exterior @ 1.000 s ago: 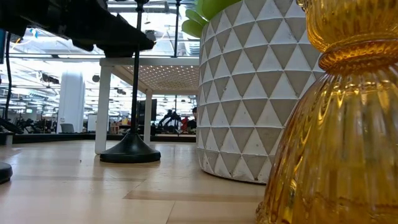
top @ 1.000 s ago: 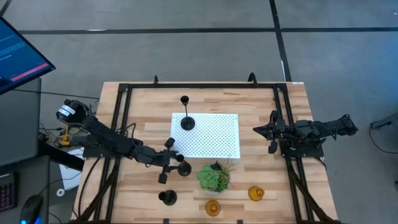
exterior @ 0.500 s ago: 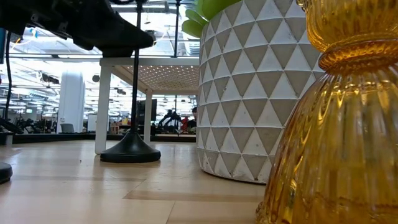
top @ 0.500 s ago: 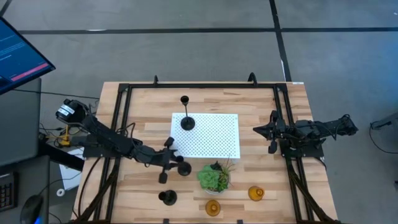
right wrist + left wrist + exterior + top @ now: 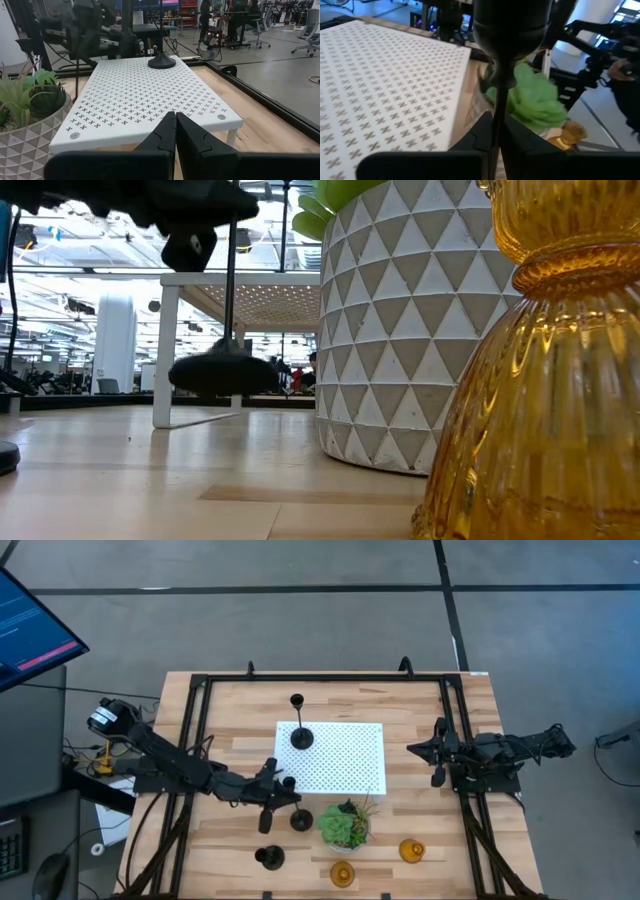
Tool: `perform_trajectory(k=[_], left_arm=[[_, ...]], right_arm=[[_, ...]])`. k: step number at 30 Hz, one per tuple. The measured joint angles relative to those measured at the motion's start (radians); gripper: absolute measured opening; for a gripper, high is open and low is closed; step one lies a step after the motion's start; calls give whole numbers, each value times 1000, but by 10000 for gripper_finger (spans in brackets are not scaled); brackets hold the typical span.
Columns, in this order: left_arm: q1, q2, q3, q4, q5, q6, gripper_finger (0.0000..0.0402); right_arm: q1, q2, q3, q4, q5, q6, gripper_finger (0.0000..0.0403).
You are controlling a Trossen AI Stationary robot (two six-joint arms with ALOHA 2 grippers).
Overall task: Pick & Place candle stick holders
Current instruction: Put the top black candle holder on the shelf
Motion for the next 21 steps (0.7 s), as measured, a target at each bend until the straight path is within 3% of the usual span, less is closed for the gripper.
perform_trajectory(k=[10, 21], left_arm=[[-65, 0, 135, -56, -4, 1, 15], [-82, 0, 430, -586, -119, 4, 15]], right_arm=[[0, 0, 0, -17, 0, -42, 0], [0, 0, 0, -17, 0, -42, 0]])
